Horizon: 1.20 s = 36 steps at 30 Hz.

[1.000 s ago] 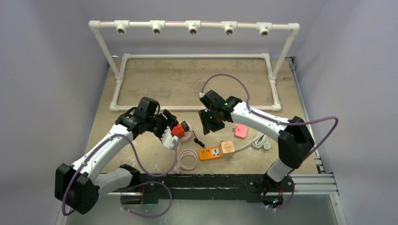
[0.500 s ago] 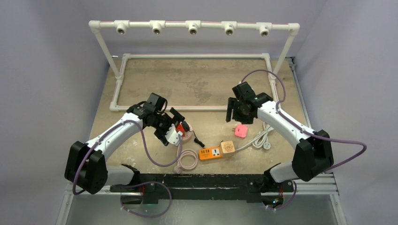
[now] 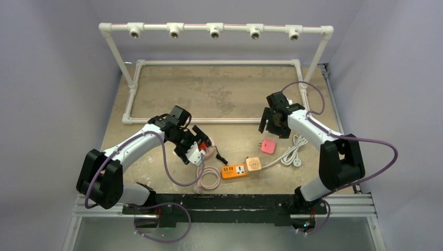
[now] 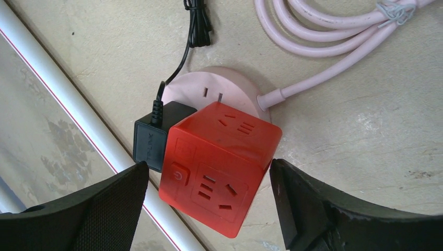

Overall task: Insert the plug
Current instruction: Pick up the plug from the center of the board.

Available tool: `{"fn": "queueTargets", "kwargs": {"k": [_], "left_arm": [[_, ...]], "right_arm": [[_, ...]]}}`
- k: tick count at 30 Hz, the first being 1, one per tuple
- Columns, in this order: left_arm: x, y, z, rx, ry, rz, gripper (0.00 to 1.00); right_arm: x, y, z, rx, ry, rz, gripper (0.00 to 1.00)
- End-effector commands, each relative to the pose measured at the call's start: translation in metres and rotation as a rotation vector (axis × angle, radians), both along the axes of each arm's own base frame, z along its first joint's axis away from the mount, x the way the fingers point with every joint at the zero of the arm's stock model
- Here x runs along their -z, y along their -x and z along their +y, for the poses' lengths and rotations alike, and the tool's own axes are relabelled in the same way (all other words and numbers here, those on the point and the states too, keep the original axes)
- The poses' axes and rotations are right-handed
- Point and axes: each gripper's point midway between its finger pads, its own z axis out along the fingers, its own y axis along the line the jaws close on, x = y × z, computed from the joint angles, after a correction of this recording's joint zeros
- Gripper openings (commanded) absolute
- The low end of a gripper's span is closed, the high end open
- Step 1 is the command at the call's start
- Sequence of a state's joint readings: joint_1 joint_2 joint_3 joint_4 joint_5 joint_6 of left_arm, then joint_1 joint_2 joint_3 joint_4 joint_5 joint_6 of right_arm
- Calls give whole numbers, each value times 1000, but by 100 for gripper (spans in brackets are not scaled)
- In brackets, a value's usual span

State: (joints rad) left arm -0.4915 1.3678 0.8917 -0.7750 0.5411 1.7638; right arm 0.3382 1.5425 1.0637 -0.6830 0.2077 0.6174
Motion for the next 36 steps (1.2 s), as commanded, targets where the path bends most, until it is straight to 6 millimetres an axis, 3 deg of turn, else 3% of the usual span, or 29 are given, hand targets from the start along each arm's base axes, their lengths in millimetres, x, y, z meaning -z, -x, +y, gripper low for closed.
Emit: {"fn": "queueTargets", "kwargs": {"k": [1,4,9,14,18,25,31,36], "left_arm": [[-4,7,-1,-18,6,37,84],[-11,11,-1,-69,27,72,83],[-33,16,-4,-193,86,135,84],[-56,14,-4,-312,141,144,92],[-77,10,-4,-396,184,147,99],[-103,6,-5,-447,238,124,99],[-117,4,-11,-456,276,133,99],[-126,5,-13,-436,304,118,99]], "right_arm": [[7,9,2,39,-43,-11,83],[7,3,-4,60,-18,-36,85],[1,-32,-17,99,46,-97,87],[11,-60,-29,113,143,-134,87],[22,-70,-38,125,210,-128,84],[31,-76,-41,126,238,-127,78],[32,-77,-36,106,216,-144,54],[19,-69,-20,64,115,-178,33]]}}
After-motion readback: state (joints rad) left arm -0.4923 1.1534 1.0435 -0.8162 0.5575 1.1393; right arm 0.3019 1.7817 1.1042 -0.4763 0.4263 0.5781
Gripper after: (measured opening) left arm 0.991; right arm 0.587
